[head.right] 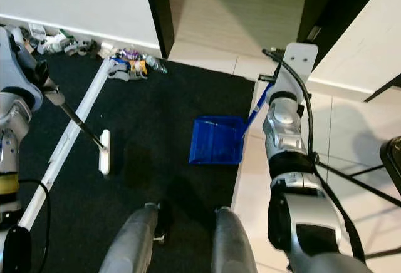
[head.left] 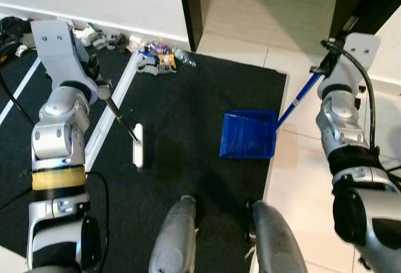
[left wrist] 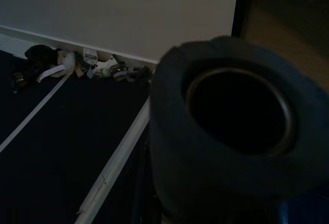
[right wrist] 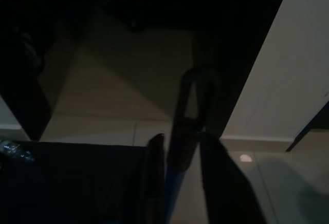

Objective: Sweep floor

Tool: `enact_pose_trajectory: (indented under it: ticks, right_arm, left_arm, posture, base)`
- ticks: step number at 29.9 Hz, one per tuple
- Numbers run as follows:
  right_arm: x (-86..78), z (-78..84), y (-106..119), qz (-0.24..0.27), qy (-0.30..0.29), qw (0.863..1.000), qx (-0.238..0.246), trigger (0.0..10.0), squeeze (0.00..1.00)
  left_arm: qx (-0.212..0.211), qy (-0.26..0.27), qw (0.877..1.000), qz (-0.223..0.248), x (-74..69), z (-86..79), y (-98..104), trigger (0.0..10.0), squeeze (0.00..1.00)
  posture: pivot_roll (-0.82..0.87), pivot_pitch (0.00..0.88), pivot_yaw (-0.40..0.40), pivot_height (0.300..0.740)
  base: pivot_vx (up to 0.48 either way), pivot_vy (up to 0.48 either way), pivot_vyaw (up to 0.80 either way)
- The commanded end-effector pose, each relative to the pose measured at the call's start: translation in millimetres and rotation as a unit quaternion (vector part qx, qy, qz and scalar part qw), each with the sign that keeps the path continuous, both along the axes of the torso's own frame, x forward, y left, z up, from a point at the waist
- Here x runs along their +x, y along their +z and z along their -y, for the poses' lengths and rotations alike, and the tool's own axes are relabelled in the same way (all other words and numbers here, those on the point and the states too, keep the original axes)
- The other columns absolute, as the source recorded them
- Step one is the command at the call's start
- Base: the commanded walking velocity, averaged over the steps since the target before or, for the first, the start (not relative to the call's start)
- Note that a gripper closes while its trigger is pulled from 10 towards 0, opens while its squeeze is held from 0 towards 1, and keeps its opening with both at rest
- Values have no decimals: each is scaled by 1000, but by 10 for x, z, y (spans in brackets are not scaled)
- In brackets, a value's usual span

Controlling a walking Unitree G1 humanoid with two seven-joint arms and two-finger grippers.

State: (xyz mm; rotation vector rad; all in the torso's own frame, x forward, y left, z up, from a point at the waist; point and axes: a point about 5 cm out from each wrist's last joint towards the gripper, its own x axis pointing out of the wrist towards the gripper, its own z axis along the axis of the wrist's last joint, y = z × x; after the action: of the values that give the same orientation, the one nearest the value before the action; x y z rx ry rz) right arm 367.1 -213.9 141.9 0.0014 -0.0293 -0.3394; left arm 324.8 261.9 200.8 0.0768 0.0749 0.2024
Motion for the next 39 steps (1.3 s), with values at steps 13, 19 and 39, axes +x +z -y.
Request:
enact_pose_trajectory:
  ticks: [13,19,39]
  right_arm:
    - [-87,255,-229,-76,-38,996,-6,10000,0]
    - [34,230,-176,-111,-3,994,-19,10000,0]
    - [130,446,49,-114,20,992,-59,10000,0]
  left_arm:
    - [2,-16,1000,9,79,66,91,10000,0]
    - [6,-19,1000,13,59,45,153,10000,0]
    - [30,-23,999,0,-94,-78,259,10000,0]
  posture:
    - [63,213,110,740]
    - [80,235,123,740]
    - [152,325,163,740]
  base:
    - [0,0,0]
    - [0,0,0]
    - [0,0,0]
